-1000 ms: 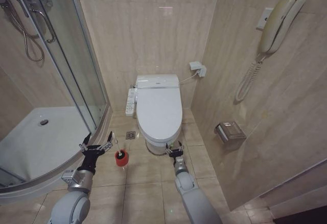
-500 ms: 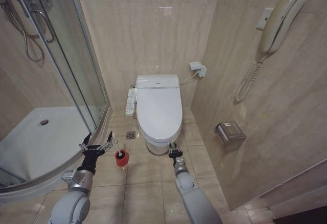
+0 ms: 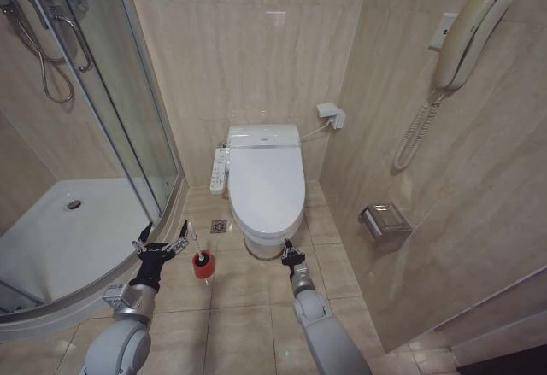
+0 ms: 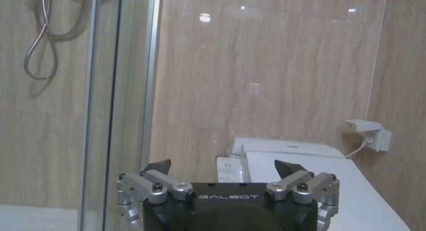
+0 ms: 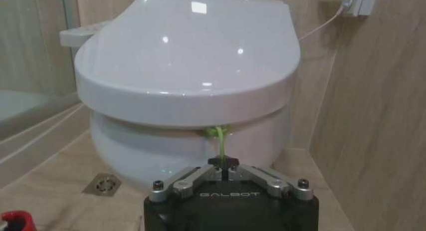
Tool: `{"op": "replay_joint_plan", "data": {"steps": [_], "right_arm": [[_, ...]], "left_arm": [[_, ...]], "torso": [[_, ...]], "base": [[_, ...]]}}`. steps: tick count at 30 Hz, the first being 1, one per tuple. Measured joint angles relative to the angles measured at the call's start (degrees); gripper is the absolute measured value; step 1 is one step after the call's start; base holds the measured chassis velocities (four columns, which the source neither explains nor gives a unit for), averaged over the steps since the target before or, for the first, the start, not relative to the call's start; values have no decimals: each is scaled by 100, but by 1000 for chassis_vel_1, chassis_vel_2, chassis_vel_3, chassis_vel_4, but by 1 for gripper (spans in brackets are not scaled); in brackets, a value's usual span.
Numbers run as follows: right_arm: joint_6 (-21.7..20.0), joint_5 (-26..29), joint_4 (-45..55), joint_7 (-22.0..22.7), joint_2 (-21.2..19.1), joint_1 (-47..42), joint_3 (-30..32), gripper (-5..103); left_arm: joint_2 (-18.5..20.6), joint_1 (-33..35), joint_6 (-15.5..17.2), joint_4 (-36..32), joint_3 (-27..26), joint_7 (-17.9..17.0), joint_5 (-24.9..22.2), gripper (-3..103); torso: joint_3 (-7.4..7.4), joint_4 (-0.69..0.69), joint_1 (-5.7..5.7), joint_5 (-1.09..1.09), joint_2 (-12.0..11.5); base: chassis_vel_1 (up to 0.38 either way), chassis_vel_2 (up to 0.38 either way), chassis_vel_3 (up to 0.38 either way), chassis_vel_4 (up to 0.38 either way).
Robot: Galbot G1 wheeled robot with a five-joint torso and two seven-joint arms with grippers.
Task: Open the toilet lid, clean the toilet bowl with a toilet brush, close the toilet lid, and flush.
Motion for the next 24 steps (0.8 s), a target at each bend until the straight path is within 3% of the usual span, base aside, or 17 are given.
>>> {"op": "replay_joint_plan", "data": {"steps": [13,24], "right_arm": [[-46,160,709,218,0,-283,14,1],[204,15,877,758,1,-309,-8,1]], "left_arm": [[0,0,0,0,0,0,0,100],[0,0,0,0,0,0,0,100]], "torso": [[0,1,0,0,0],[0,1,0,1,0]], "base": [[0,0,0,0],[0,0,0,0]]}}
